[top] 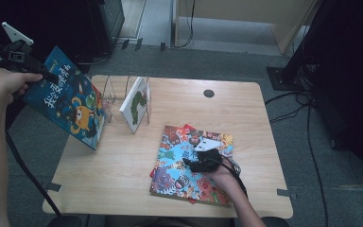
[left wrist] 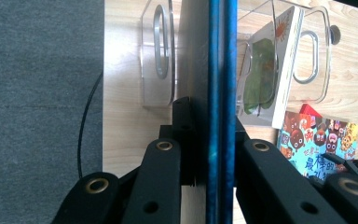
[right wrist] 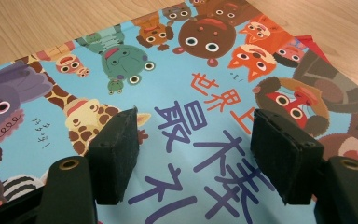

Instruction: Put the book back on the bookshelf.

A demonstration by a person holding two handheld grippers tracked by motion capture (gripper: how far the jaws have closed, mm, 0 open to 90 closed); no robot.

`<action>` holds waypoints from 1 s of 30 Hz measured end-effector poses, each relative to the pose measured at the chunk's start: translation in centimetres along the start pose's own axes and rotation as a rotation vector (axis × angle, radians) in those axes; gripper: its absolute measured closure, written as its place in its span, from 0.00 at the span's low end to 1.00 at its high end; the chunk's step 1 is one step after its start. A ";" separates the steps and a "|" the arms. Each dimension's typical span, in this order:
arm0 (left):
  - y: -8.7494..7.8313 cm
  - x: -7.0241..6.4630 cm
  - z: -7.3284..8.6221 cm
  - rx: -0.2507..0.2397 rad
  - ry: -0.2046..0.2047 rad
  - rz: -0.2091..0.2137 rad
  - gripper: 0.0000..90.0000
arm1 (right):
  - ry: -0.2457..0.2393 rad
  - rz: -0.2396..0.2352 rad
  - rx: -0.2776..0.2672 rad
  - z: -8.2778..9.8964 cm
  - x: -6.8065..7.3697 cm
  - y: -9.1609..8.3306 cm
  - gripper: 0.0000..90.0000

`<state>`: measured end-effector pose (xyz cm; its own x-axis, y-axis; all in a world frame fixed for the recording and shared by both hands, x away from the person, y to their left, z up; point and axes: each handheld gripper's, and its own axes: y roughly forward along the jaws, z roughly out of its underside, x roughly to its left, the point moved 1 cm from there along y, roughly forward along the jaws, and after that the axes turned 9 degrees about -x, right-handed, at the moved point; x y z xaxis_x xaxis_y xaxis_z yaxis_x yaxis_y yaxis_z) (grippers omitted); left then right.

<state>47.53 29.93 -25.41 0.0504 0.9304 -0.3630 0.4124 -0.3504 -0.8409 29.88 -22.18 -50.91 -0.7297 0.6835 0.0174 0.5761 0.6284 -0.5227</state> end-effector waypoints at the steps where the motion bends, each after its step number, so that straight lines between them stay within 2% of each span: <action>1: 0.1 0.0 -0.2 -0.001 0.000 0.003 0.92 | 0.001 0.002 0.000 0.0 0.0 0.0 0.36; 5: 0.3 0.1 -0.8 -0.012 -0.009 0.007 0.92 | 0.009 0.011 0.000 0.2 0.1 -0.3 0.36; 18: 2.1 -0.3 -1.9 -0.021 0.020 0.030 0.91 | 0.011 0.022 -0.001 0.5 0.3 -0.9 0.36; 19: 2.2 -0.3 -1.9 -0.031 0.012 0.040 0.91 | 0.011 0.021 0.002 0.6 0.3 -0.9 0.36; 22: 2.2 -0.1 -2.0 -0.031 0.018 0.045 0.90 | 0.010 0.021 0.001 0.6 0.4 -1.0 0.36; 24: 2.1 0.0 -2.0 -0.036 0.026 0.033 0.90 | 0.011 0.021 0.001 0.6 0.3 -1.0 0.36; 25: 2.1 0.0 -1.9 -0.046 0.037 0.028 0.88 | 0.011 0.022 0.000 0.6 0.3 -0.9 0.36; 28: 2.1 -0.2 -1.8 -0.066 0.090 -0.005 0.75 | 0.011 0.021 0.000 0.6 0.3 -0.9 0.36; 30: 2.1 -0.1 -1.8 -0.067 0.090 -0.016 0.73 | 0.012 0.020 -0.001 0.6 0.3 -0.9 0.36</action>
<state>50.00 29.30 -26.45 0.1234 0.9426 -0.3103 0.4737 -0.3307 -0.8163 28.90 -22.77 -50.93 -0.7134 0.7006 0.0167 0.5913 0.6145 -0.5223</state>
